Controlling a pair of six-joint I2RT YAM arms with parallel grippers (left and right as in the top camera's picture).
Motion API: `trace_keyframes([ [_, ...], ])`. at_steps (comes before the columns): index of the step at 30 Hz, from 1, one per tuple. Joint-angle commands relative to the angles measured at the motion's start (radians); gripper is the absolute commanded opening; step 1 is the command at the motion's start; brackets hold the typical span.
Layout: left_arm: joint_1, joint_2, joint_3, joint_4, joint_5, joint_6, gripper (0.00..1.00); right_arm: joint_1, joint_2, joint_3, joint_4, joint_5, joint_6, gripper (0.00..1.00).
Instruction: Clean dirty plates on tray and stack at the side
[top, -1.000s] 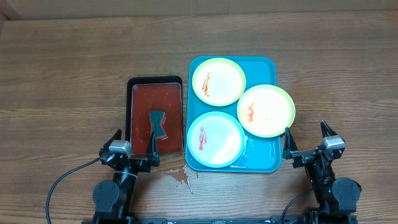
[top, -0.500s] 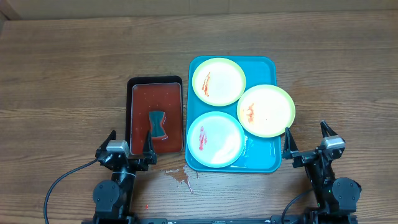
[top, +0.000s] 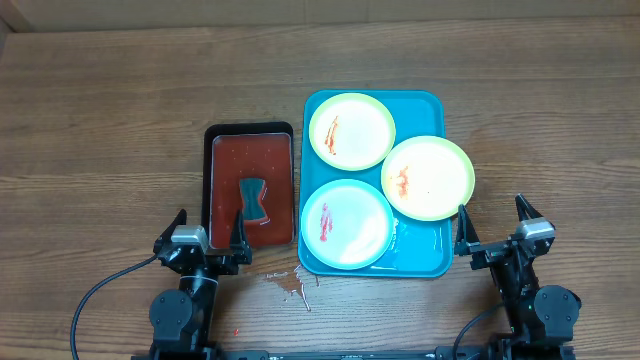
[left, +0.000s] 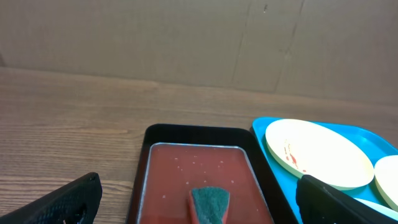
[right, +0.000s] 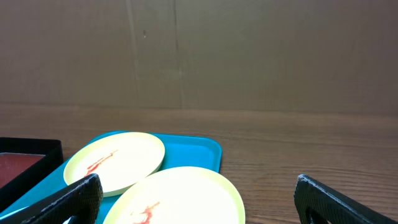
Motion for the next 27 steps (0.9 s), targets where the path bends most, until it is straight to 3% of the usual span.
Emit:
trace_keyframes([
  [1, -0.006, -0.011, -0.005, 0.001, -0.016, 0.018, 1.0, -0.005, 0.0, -0.01, 0.006, -0.001, 0.0, 1.0],
  [27, -0.006, -0.011, -0.005, 0.0, -0.006, 0.018, 1.0, -0.005, 0.0, -0.01, 0.005, -0.005, 0.005, 1.0],
])
